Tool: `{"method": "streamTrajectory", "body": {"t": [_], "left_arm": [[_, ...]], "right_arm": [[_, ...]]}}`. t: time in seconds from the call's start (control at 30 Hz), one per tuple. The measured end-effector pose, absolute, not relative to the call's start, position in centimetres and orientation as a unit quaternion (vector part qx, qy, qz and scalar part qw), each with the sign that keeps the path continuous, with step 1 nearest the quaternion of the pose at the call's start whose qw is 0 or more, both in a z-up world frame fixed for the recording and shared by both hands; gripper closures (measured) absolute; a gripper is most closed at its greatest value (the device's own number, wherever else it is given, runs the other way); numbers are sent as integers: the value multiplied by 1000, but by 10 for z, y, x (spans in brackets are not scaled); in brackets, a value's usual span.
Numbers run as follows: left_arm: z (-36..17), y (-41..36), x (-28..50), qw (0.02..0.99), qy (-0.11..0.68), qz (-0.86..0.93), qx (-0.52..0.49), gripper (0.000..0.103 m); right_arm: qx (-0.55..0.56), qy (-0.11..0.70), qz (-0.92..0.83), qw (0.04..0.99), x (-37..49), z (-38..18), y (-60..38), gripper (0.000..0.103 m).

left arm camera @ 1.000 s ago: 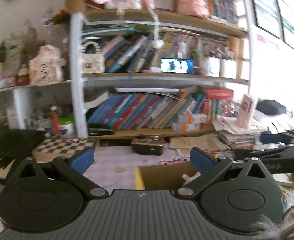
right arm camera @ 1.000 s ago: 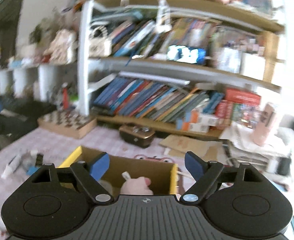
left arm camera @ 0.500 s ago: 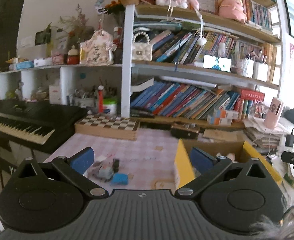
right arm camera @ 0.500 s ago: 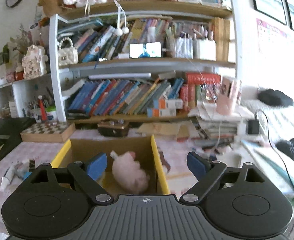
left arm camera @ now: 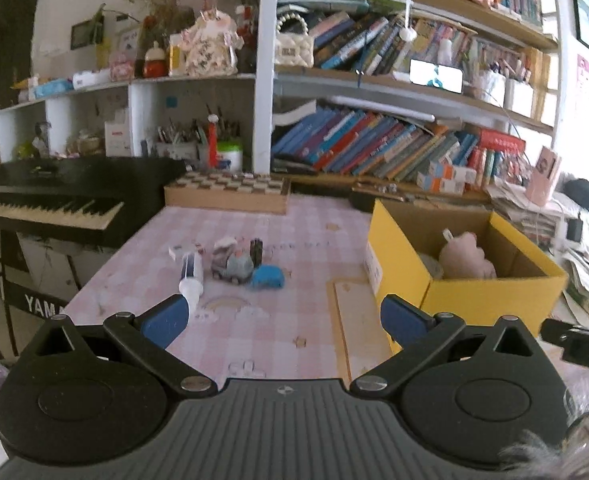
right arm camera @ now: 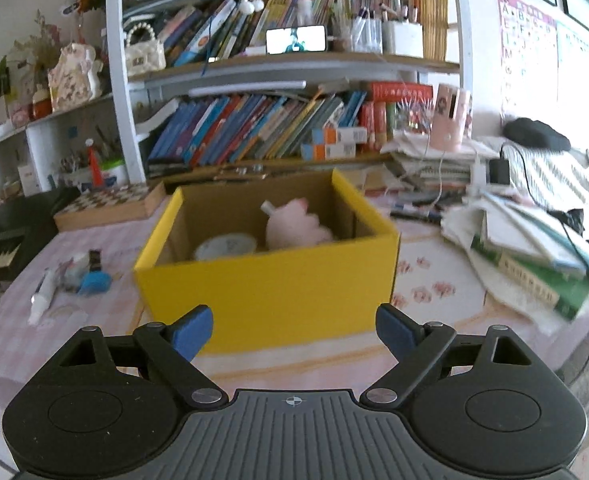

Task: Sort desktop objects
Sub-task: 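Raise both tools out of the box and pull back from it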

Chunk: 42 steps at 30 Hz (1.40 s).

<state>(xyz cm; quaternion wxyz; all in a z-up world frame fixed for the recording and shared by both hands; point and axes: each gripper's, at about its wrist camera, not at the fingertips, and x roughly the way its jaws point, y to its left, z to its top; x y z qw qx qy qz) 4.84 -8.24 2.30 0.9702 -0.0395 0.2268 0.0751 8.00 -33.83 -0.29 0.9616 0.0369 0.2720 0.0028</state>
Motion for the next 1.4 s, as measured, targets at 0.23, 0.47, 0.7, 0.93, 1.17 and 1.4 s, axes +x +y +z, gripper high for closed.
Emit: {"method": "streamTrajectory", "body": {"t": [0.23,0.47,0.7,0.93,1.17,1.4], "left_arm": [[14,-67,38,967,249,38,-28,0],[5,-44,29,962,270,25,-26,0],[5,-21,18,962,271,25,-27,0],[2,0,10,960,278,29,-35,0],[0,19,3,959,279,40,-41,0],[1,33,-3,959,276,47,-43,0]], "right_arm": [[42,317,8,948,62,-17,-301,12],[32,328,25,944,47,-21,-265,12],[30,336,34,941,38,-22,-238,12],[21,347,47,937,31,-23,-215,12],[7,348,62,935,26,-23,-193,12],[0,350,78,933,25,-24,-173,12]]}}
